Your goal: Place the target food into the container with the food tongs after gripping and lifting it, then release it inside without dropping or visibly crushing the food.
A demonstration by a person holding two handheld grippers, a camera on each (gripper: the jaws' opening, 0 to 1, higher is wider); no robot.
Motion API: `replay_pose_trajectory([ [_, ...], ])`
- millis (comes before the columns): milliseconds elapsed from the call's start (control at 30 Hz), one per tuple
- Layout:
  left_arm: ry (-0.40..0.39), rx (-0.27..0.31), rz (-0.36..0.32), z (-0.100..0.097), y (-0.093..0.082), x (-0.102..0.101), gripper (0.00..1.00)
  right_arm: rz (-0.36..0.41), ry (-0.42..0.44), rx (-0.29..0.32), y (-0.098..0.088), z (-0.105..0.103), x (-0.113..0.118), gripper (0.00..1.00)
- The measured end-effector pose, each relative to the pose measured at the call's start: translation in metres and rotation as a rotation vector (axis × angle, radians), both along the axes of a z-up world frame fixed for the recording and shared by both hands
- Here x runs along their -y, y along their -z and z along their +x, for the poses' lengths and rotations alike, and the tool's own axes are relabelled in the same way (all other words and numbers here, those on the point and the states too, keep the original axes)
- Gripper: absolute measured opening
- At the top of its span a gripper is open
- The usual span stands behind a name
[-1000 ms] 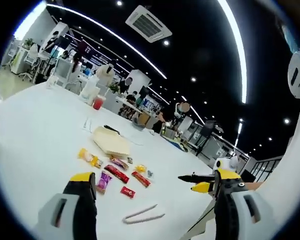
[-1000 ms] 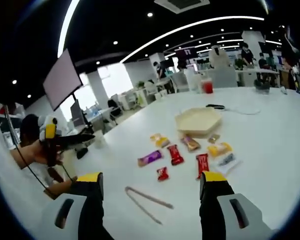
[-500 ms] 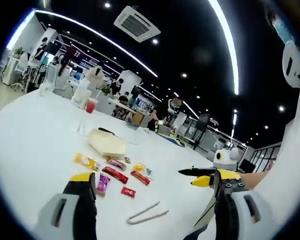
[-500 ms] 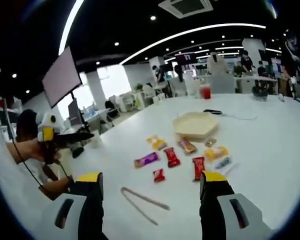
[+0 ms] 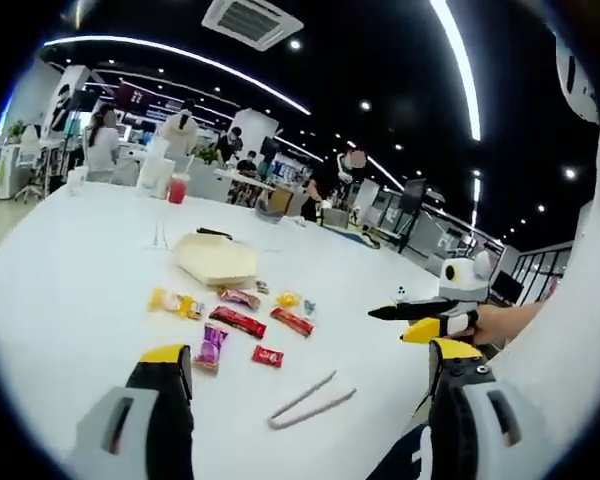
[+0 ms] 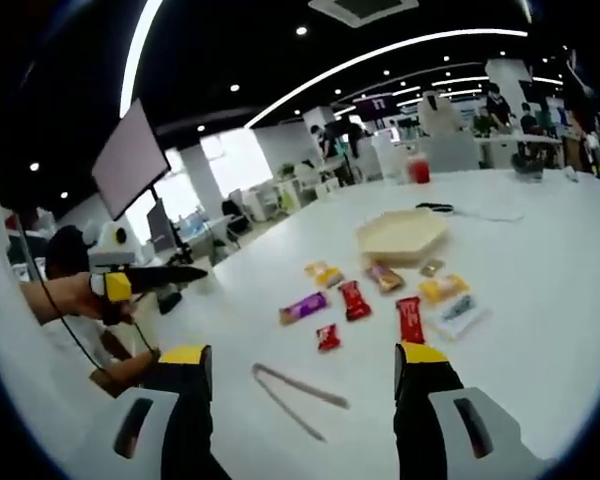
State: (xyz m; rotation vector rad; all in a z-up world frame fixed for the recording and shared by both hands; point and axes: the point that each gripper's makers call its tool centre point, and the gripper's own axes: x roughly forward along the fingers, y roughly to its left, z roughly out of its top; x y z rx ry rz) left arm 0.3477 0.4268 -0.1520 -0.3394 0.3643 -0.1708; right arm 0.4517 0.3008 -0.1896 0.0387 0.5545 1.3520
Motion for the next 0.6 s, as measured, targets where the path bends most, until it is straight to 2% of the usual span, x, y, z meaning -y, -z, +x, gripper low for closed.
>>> replay_pose_trajectory([
  [167,0.006,0.026,-0.032,0.008,-0.008,0.003,0.99,0.019,-0.032,0.002,-0.007,-0.004,-0.005,0.74],
  [400,0.012,0.05,-0.042,0.017,-0.015,0.0,0.99,-0.01,-0.048,0.036,0.0,-0.005,-0.004,0.76],
  [467,0.015,0.049,-0.045,0.018,-0.012,-0.001,0.99,-0.006,-0.032,0.085,-0.001,0.001,-0.003,0.78],
  [600,0.041,0.027,-0.035,0.017,0.0,-0.001,0.99,0.002,-0.023,0.096,-0.002,0.002,-0.004,0.78],
])
